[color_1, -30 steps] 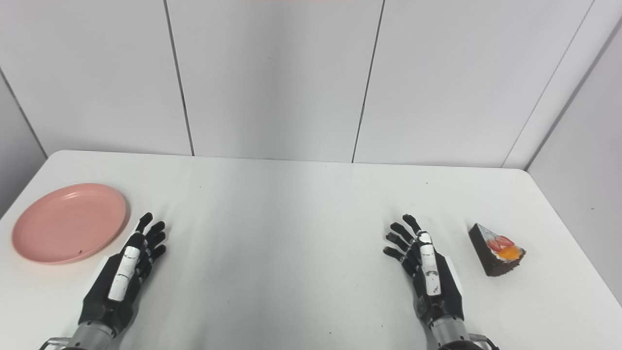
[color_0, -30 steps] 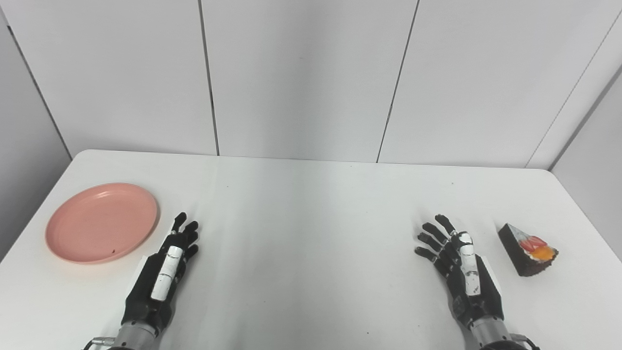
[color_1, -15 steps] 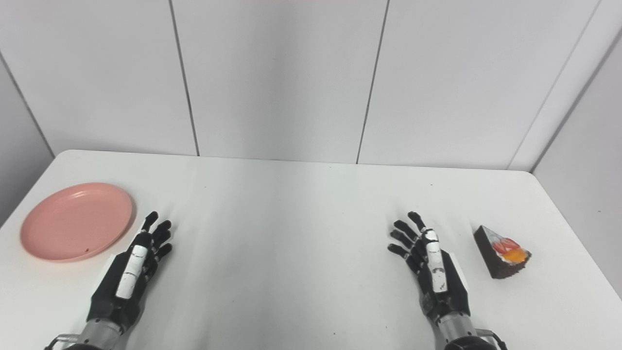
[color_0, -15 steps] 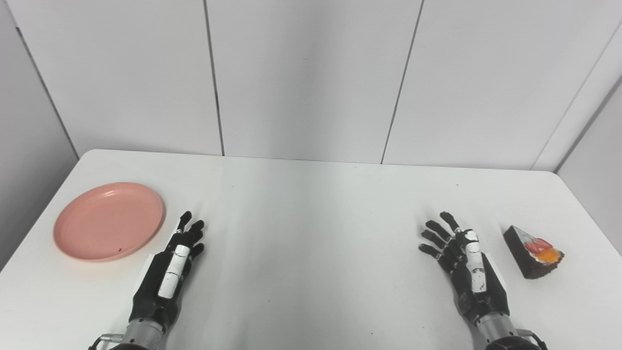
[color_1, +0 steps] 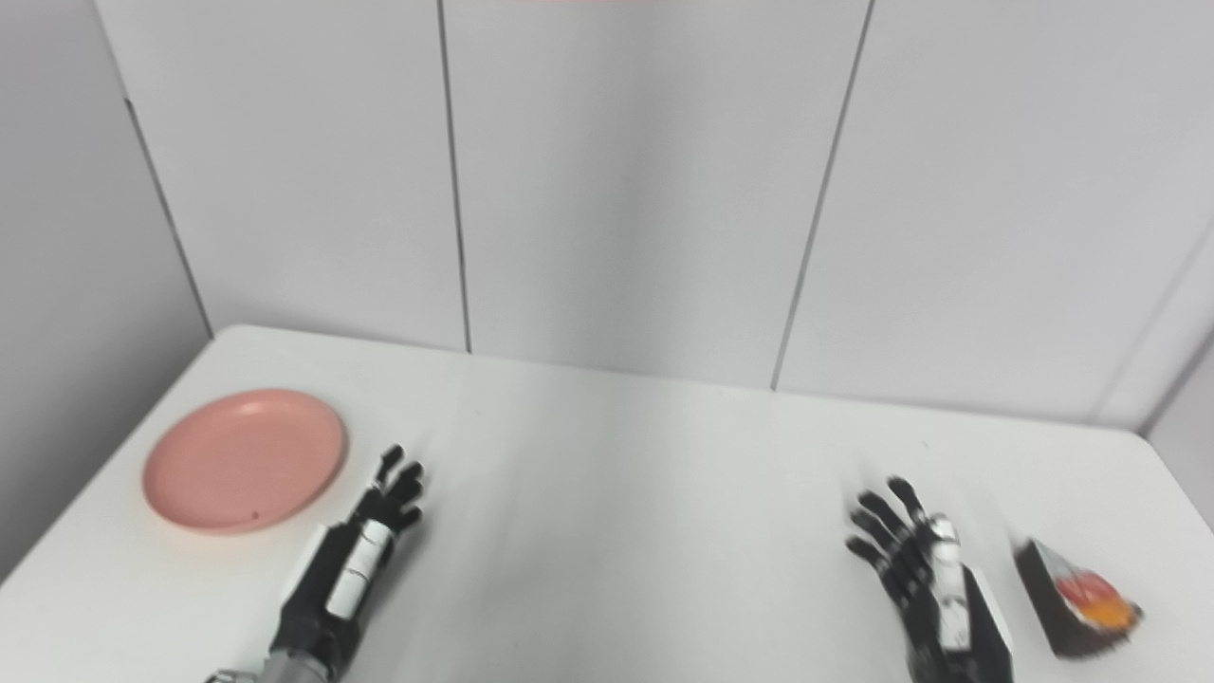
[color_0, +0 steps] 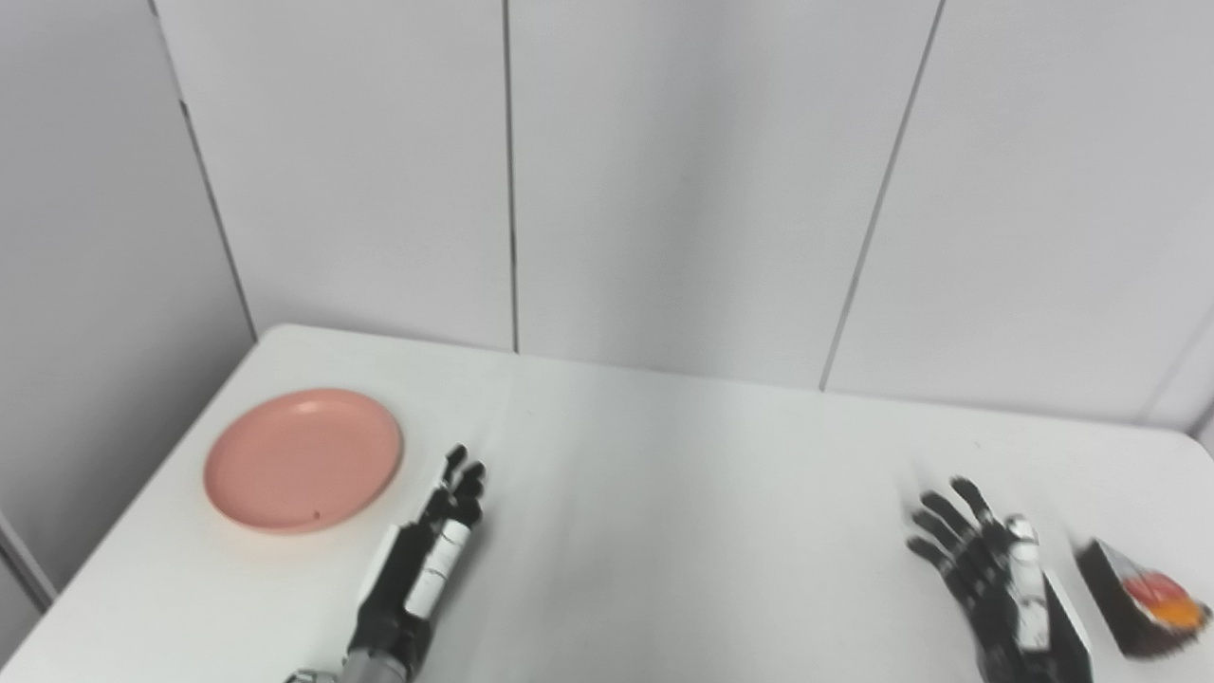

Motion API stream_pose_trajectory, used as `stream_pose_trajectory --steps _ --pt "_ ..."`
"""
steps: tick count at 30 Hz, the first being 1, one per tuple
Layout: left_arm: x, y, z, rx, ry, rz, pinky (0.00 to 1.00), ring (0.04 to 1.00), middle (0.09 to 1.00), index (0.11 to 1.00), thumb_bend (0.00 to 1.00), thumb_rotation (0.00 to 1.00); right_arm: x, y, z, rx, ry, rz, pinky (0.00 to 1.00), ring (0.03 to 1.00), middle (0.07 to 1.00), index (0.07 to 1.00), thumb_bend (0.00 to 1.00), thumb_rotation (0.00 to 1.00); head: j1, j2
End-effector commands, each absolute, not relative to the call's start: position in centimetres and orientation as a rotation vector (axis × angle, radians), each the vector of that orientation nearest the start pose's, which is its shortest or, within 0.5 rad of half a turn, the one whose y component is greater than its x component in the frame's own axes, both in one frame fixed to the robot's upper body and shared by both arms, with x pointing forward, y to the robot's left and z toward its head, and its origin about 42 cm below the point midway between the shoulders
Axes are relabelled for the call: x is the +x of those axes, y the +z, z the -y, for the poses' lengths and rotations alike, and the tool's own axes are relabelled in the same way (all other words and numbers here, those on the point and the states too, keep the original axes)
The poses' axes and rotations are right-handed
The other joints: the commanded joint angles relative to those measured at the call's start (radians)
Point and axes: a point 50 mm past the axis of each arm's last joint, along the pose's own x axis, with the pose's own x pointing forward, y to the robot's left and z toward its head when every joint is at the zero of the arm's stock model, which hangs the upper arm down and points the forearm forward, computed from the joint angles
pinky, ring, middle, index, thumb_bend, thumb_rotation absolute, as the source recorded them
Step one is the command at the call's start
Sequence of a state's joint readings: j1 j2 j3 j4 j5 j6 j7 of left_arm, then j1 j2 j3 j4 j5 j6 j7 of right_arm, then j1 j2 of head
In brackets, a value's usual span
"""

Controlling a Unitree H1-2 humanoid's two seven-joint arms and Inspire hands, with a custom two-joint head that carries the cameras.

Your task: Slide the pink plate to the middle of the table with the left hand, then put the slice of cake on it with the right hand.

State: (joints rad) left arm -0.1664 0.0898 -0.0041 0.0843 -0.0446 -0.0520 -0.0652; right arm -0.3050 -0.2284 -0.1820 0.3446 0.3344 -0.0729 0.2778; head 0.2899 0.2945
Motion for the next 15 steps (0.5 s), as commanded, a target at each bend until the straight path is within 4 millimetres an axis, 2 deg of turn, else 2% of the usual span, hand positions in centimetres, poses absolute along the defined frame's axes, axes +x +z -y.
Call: stream_pose_trajectory --steps 1,8,15 --pt "34.13 11.25 -20.79 0.044 -0.151 0.071 0.95 0.975 0.967 1.0 0.76 0.9 36.75 10.29 31.63 0.16 0.083 0.041 0.81 0.848 0.85 0.942 0.75 1.0 0.003 -0.005" --pt "34.08 10.87 -20.67 0.043 -0.155 0.068 0.95 0.974 0.961 1.0 0.74 0.91 36.5 10.43 31.41 0.156 0.079 0.032 0.8 0.841 0.848 0.945 0.76 1.0 0.01 -0.017" --pt "33.82 10.97 -20.98 0.043 -0.155 0.072 0.95 0.976 0.966 1.0 0.73 0.91 36.18 10.66 30.95 0.149 0.086 0.035 0.78 0.824 0.832 0.936 0.77 1.0 0.014 -0.004"
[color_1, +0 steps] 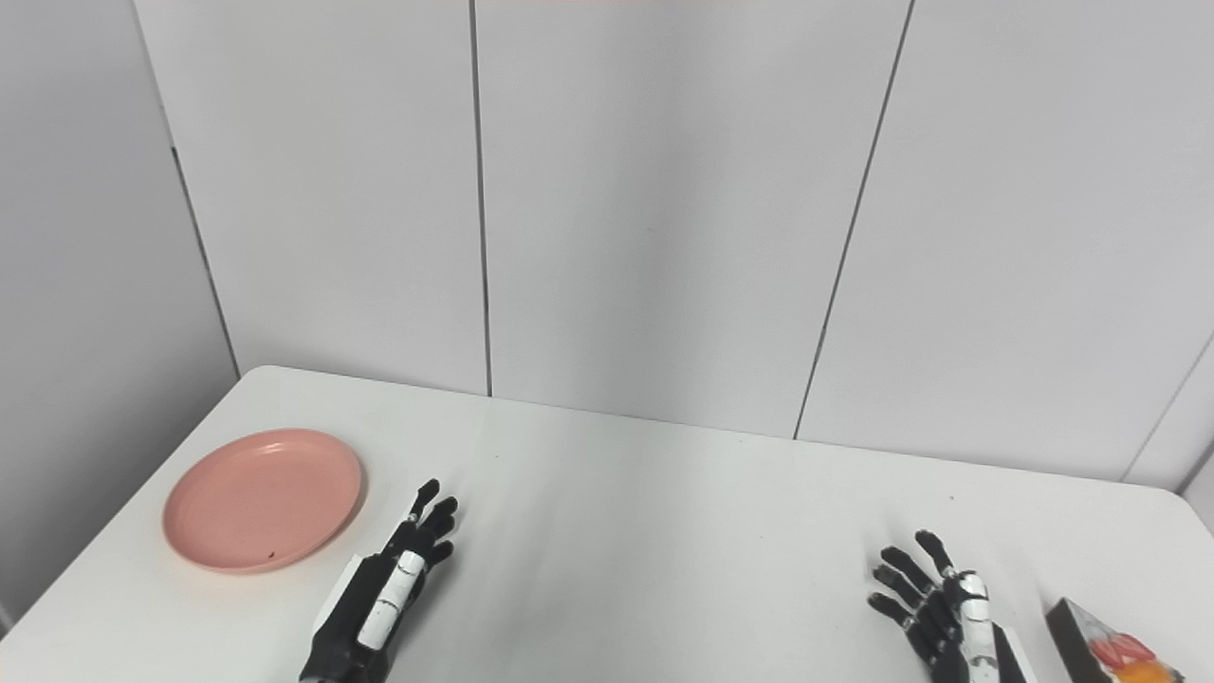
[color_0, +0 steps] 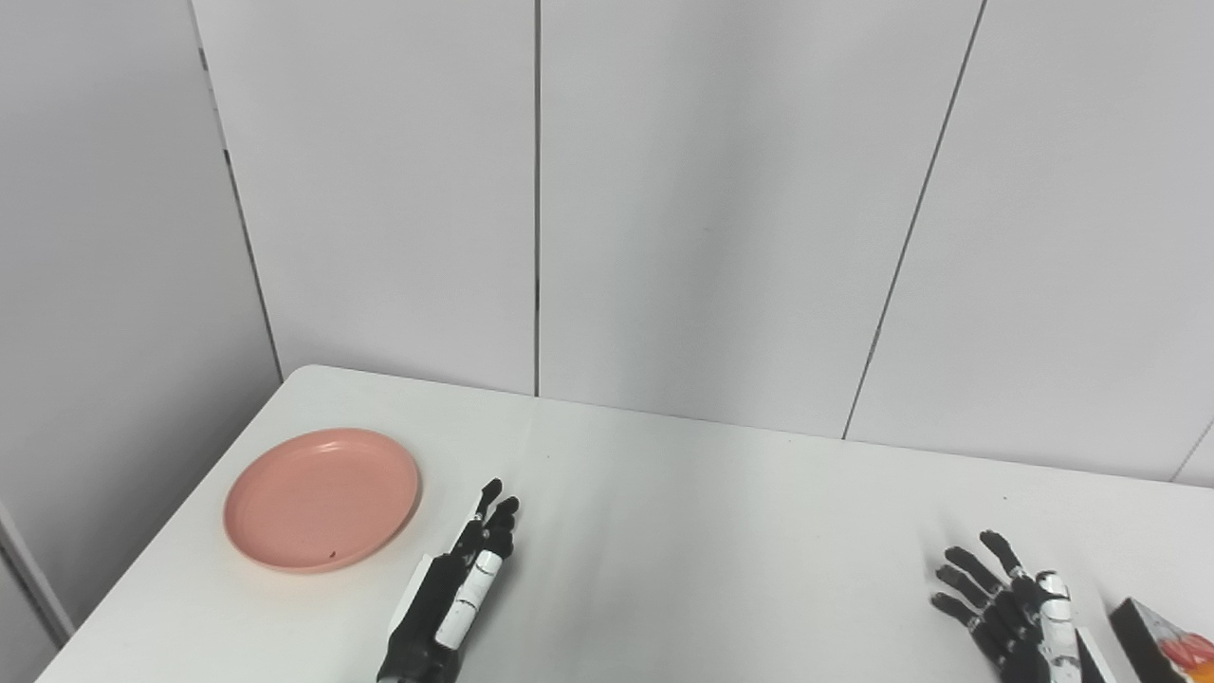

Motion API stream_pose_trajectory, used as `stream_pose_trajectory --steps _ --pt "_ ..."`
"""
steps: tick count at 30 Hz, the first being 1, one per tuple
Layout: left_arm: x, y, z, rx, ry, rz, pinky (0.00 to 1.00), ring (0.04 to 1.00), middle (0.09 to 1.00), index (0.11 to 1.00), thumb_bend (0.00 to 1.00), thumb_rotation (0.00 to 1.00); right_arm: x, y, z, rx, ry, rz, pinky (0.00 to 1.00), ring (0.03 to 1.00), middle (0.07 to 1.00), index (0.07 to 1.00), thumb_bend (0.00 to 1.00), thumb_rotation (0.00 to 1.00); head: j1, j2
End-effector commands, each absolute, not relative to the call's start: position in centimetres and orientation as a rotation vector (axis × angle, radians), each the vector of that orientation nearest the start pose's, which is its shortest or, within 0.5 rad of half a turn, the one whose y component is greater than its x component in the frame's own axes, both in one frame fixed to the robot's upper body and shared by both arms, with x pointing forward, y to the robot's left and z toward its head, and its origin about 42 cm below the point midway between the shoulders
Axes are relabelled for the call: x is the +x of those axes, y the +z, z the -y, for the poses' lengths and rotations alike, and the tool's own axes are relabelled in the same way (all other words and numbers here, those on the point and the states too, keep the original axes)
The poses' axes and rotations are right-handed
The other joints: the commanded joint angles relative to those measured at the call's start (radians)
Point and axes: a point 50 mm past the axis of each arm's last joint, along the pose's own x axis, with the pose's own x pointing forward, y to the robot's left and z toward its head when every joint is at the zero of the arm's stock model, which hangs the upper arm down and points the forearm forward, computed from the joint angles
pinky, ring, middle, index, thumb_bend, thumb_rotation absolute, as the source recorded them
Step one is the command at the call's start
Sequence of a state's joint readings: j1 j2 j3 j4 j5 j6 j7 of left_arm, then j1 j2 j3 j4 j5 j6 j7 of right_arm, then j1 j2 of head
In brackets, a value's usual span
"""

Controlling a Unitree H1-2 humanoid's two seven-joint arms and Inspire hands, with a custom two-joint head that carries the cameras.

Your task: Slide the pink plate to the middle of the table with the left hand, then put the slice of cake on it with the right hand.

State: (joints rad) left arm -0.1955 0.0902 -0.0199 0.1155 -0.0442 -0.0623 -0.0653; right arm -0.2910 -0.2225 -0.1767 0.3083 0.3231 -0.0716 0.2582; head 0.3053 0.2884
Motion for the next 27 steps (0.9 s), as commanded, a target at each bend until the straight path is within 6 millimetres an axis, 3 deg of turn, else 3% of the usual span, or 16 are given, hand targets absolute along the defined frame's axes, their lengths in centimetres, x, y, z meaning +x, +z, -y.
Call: stream_pose_trajectory --steps 1,6,14,21,27 --pt "33.8 11.0 -21.1 0.055 -0.152 0.08 0.95 0.975 0.964 1.0 0.72 0.91 36.1 10.7 30.8 0.148 0.085 0.034 0.77 0.821 0.83 0.935 0.77 1.0 -0.007 0.008" --pt "33.8 12.6 -21.7 0.08 -0.135 0.162 0.92 0.957 0.958 1.0 0.7 0.92 35.7 11.1 29.9 0.145 0.088 0.034 0.77 0.82 0.833 0.938 0.8 1.0 -0.035 0.029" --pt "35.0 19.5 -23.0 0.174 -0.083 0.481 0.81 0.885 0.906 1.0 0.82 0.93 35.0 11.7 28.7 0.142 0.091 0.04 0.76 0.812 0.828 0.934 0.8 1.0 -0.079 0.051" --pt "37.9 25.0 -26.0 0.217 0.004 0.597 0.83 0.883 0.88 0.873 0.86 0.93 34.7 12.1 28.2 0.136 0.09 0.046 0.75 0.802 0.826 0.934 0.78 1.0 -0.083 0.055" --pt "39.3 27.4 -29.5 0.29 0.103 0.659 0.8 0.856 0.877 0.84 0.82 0.9 34.7 12.3 27.9 0.145 0.09 0.039 0.76 0.808 0.828 0.941 0.79 1.0 -0.092 0.055"
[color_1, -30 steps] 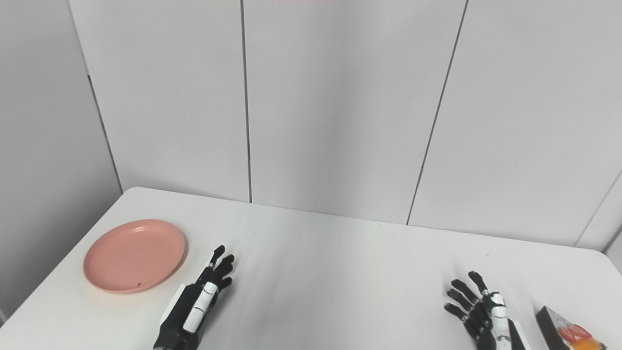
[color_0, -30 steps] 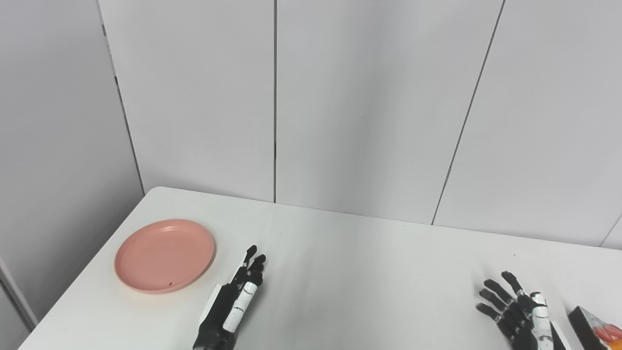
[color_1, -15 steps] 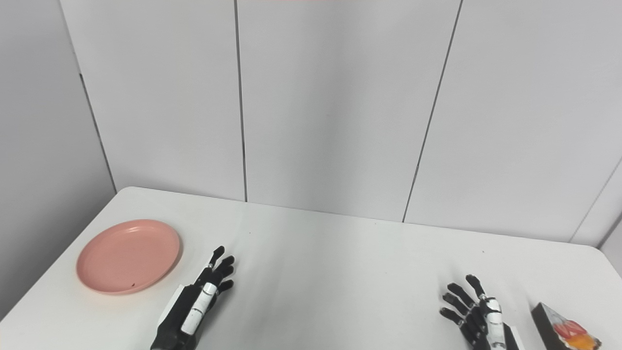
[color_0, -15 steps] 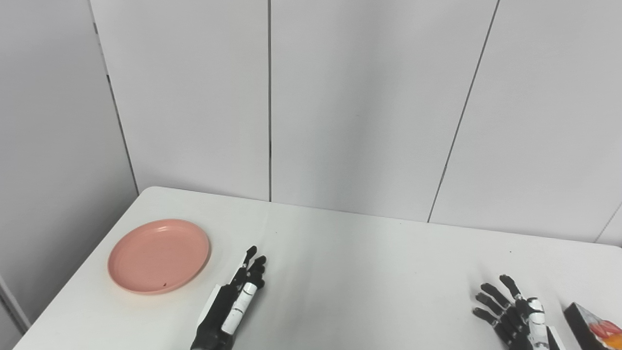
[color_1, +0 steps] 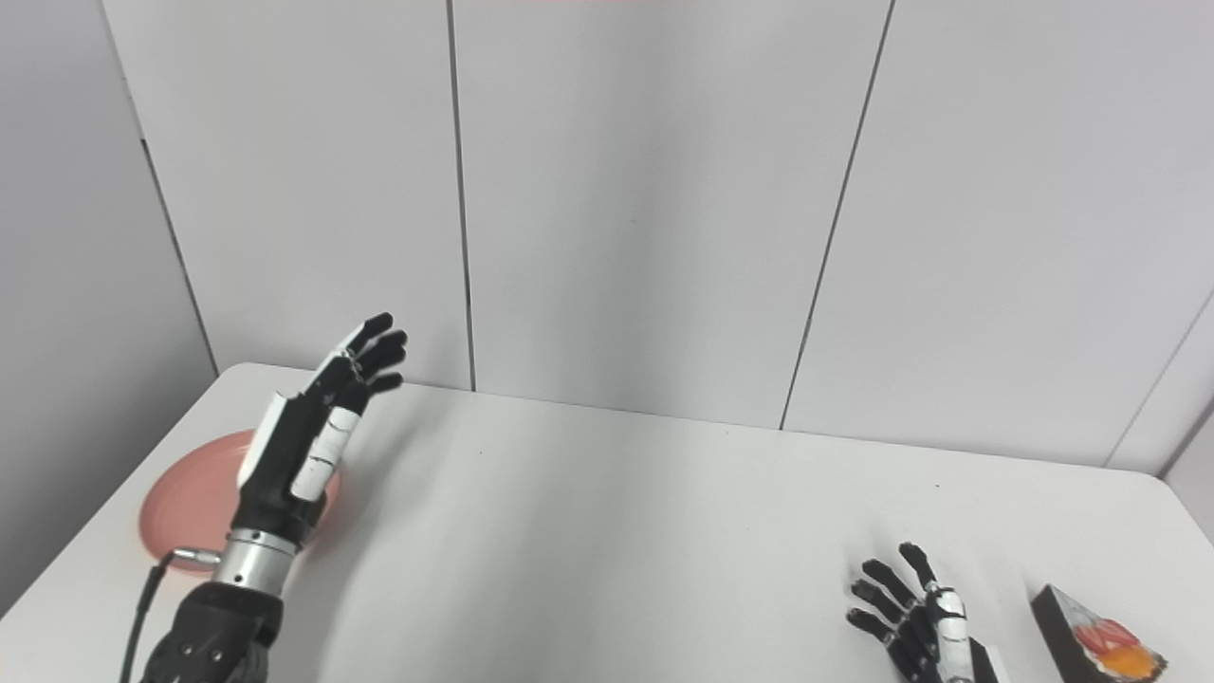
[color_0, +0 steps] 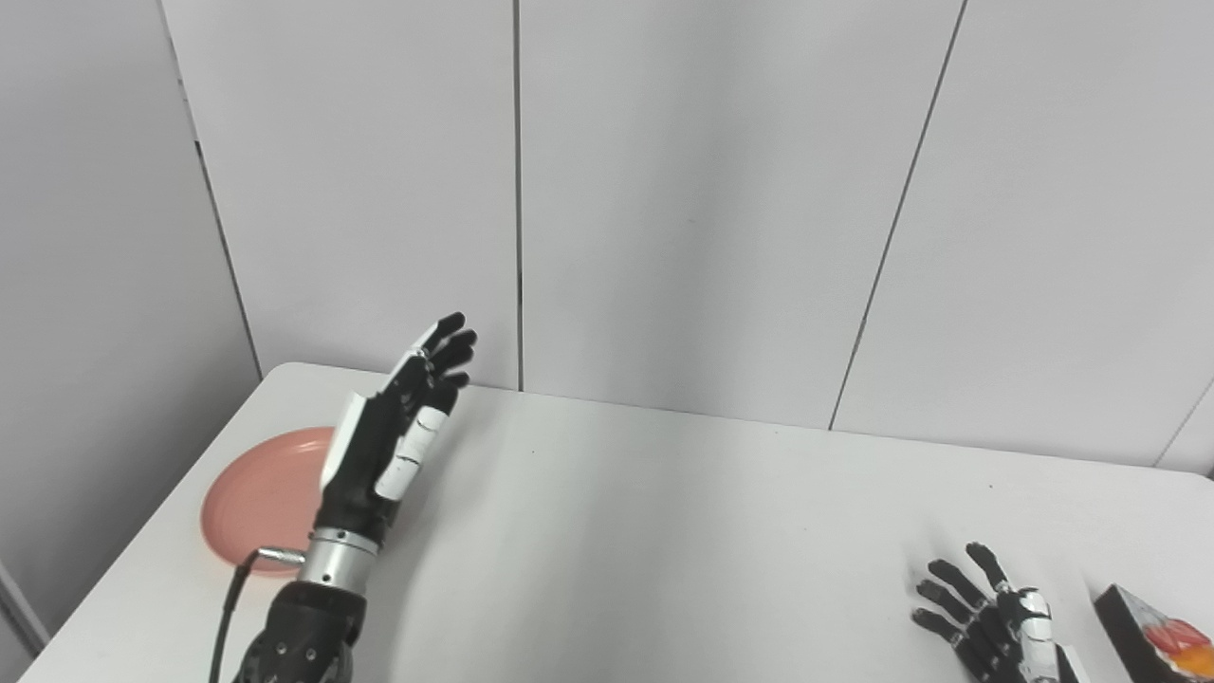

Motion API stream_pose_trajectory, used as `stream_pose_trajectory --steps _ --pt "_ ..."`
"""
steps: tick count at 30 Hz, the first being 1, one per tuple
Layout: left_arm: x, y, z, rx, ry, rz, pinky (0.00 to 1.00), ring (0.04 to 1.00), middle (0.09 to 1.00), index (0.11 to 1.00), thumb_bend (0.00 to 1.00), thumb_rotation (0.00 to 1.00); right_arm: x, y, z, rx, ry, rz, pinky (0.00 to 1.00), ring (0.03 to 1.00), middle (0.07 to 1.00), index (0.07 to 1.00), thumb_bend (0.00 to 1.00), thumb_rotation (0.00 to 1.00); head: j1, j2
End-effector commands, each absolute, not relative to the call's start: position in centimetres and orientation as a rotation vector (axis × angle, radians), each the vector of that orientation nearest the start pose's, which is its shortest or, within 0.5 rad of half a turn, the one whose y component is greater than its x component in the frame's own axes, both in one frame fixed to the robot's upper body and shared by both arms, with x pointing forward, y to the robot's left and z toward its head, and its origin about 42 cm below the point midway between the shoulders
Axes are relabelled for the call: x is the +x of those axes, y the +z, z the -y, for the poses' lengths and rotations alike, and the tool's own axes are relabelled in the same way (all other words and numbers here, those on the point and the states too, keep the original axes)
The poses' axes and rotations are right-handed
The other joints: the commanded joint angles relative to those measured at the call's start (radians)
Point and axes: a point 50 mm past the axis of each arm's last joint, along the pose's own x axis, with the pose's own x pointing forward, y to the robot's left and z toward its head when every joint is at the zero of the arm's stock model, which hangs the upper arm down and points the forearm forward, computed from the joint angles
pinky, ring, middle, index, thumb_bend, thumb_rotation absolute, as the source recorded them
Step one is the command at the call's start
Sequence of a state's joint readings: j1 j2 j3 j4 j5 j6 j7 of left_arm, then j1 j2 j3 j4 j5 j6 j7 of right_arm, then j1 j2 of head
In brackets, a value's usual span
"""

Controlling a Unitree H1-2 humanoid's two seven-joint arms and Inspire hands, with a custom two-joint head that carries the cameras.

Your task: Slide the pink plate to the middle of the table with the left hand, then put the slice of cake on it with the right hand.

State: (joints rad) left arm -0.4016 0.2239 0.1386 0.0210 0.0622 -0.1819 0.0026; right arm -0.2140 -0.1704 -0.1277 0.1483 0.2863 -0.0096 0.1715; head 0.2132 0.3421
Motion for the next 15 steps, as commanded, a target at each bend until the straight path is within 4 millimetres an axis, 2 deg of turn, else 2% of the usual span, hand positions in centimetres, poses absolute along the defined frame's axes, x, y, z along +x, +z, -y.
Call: stream_pose_trajectory --steps 1,8,15 --pt "39.6 27.8 -30.5 0.308 0.137 0.662 0.8 0.855 0.877 0.839 0.82 0.89 34.8 12.2 27.9 0.145 0.091 0.037 0.76 0.809 0.828 0.942 0.79 1.0 0.001 -0.001" --pt "40.9 28.6 -35.3 0.379 0.241 0.632 0.77 0.864 0.883 0.852 0.85 0.92 34.7 12.5 27.9 0.124 0.093 0.042 0.75 0.798 0.824 0.937 0.73 1.0 0.03 -0.005" --pt "42.4 28.4 -39.7 0.367 0.295 0.576 0.81 0.887 0.893 0.863 0.78 0.93 34.8 12.5 27.9 0.134 0.098 0.036 0.79 0.812 0.825 0.944 0.71 1.0 0.028 -0.007"
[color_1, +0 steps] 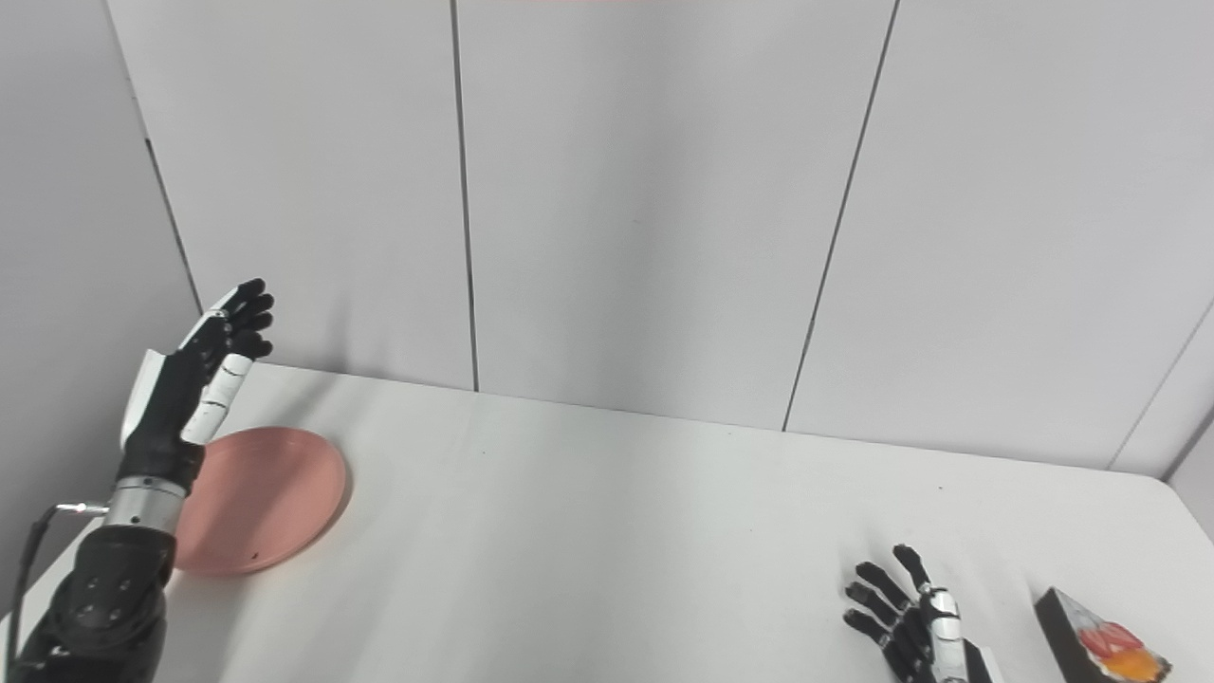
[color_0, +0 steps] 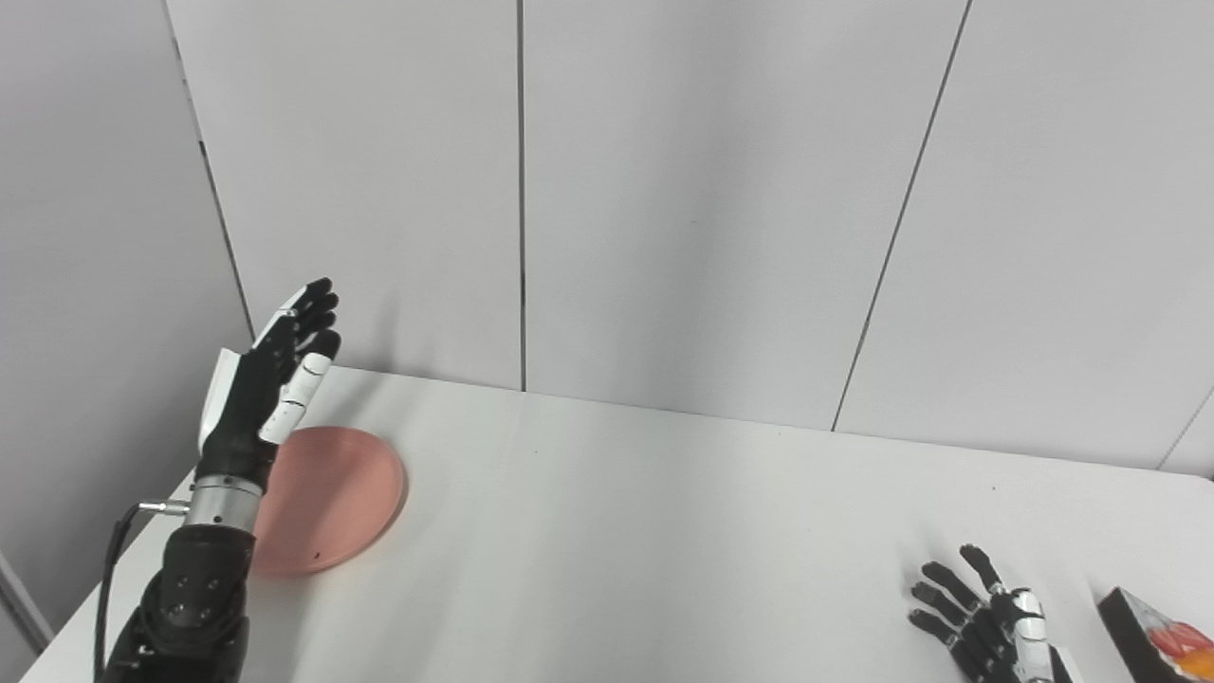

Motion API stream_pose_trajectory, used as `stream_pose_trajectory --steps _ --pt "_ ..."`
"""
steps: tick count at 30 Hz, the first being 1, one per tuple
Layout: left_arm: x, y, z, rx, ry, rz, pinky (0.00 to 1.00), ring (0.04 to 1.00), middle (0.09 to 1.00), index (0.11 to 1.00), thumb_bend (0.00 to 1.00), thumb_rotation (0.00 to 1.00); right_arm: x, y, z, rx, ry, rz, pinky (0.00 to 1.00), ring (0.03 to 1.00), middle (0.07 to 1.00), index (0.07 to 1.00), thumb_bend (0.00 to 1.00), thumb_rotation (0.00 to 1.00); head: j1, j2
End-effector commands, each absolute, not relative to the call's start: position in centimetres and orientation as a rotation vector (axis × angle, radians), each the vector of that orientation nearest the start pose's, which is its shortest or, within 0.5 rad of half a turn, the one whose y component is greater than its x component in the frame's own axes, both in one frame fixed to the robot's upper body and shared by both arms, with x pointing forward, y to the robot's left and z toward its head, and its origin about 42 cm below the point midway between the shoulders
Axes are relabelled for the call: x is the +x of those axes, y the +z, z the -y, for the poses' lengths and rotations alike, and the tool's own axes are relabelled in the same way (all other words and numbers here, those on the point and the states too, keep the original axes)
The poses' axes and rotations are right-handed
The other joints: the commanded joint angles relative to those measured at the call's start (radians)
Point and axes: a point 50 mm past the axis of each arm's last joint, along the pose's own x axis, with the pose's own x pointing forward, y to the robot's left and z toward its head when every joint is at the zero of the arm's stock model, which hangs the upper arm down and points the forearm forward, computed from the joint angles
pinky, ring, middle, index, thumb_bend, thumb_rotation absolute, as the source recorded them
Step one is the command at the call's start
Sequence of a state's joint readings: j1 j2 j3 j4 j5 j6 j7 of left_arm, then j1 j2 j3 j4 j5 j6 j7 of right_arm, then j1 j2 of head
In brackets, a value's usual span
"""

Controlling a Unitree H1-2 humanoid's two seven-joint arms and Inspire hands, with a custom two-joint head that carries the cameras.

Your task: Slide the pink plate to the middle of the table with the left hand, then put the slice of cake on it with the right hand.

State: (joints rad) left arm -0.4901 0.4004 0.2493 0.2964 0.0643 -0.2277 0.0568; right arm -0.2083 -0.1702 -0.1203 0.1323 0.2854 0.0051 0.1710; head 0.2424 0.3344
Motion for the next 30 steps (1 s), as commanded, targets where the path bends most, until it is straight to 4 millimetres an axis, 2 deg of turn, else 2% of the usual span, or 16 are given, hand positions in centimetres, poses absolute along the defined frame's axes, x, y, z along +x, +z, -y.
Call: stream_pose_trajectory --steps 1,7,11,14,17,20,23,30 --pt "42.5 28.4 -40.2 0.344 0.3 0.565 0.82 0.89 0.889 0.858 0.79 0.91 34.8 12.5 27.9 0.13 0.098 0.036 0.78 0.807 0.823 0.945 0.71 1.0 -0.002 0.0" --pt "43.6 27.1 -44.6 0.118 0.385 0.479 0.85 0.888 0.86 0.806 0.85 0.88 34.7 12.5 27.8 0.13 0.1 0.034 0.77 0.805 0.823 0.945 0.73 1.0 -0.004 0.003" --pt "44.0 25.6 -47.4 0.097 0.434 0.437 0.87 0.889 0.858 0.815 0.87 0.89 34.6 12.6 27.8 0.127 0.099 0.038 0.76 0.802 0.818 0.942 0.72 1.0 -0.004 0.004" --pt "44.1 24.3 -48.7 0.104 0.463 0.398 0.86 0.891 0.855 0.812 0.86 0.9 34.6 12.7 27.8 0.125 0.097 0.037 0.76 0.795 0.813 0.938 0.72 1.0 -0.006 0.004" --pt "43.9 23.2 -48.8 0.101 0.457 0.371 0.88 0.878 0.836 0.817 0.85 0.88 34.7 12.6 27.9 0.134 0.1 0.037 0.77 0.801 0.817 0.94 0.71 1.0 -0.008 0.005" --pt "43.8 22.6 -48.7 0.093 0.453 0.349 0.87 0.87 0.823 0.808 0.83 0.86 34.7 12.7 27.9 0.13 0.098 0.036 0.76 0.797 0.814 0.939 0.71 1.0 -0.008 0.005" --pt "43.7 21.8 -48.1 0.098 0.441 0.323 0.85 0.873 0.828 0.809 0.8 0.86 34.7 12.8 27.9 0.12 0.096 0.034 0.76 0.792 0.813 0.939 0.71 1.0 -0.016 0.008" --pt "43.4 20.4 -46.6 0.088 0.413 0.278 0.83 0.85 0.811 0.787 0.8 0.87 34.7 12.8 27.9 0.133 0.098 0.036 0.75 0.794 0.817 0.938 0.73 1.0 -0.016 0.01"
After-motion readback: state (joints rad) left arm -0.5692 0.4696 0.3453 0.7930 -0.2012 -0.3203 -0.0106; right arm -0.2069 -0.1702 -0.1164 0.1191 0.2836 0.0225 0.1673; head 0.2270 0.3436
